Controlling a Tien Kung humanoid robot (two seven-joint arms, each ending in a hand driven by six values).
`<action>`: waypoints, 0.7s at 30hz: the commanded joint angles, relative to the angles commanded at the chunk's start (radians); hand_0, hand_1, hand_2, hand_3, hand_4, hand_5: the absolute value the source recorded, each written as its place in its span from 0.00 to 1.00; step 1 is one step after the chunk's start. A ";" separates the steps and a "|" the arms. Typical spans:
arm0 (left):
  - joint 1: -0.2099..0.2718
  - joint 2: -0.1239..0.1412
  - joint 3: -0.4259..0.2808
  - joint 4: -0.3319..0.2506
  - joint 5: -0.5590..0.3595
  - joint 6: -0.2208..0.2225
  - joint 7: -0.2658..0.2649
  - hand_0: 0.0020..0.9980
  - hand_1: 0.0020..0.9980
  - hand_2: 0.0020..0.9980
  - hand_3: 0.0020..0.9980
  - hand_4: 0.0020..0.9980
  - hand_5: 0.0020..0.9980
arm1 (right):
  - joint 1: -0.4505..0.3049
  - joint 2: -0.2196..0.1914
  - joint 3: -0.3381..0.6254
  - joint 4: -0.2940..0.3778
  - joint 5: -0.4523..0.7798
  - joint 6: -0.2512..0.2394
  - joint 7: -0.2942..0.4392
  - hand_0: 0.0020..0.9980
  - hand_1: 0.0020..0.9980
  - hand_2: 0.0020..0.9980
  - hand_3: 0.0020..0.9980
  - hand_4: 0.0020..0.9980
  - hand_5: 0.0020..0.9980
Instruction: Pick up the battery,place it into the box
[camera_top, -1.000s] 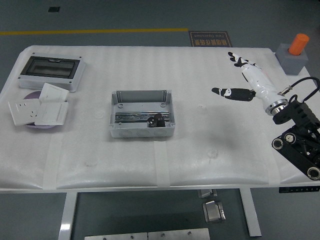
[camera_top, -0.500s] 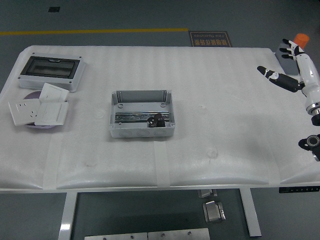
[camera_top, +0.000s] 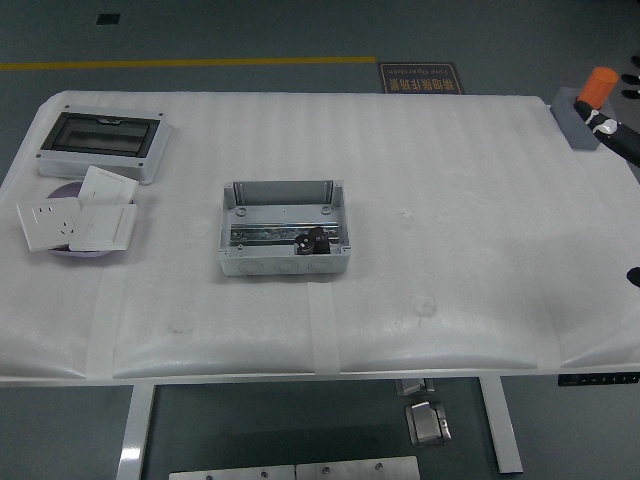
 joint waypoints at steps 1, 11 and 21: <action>0.000 0.001 0.000 0.000 -0.001 0.000 0.000 0.61 0.65 0.43 0.49 0.44 0.46 | -0.001 -0.001 0.003 0.002 0.000 0.000 0.000 0.91 0.75 0.81 0.89 0.95 0.54; -0.002 0.005 -0.007 0.000 -0.002 0.002 0.003 0.61 0.65 0.43 0.49 0.44 0.46 | -0.008 0.000 0.021 0.003 0.003 -0.002 -0.001 0.91 0.75 0.81 0.88 0.94 0.54; -0.002 0.008 -0.013 0.000 -0.001 0.003 0.005 0.61 0.65 0.43 0.49 0.44 0.46 | -0.008 0.003 0.011 0.004 -0.002 -0.004 -0.007 0.91 0.75 0.81 0.88 0.94 0.55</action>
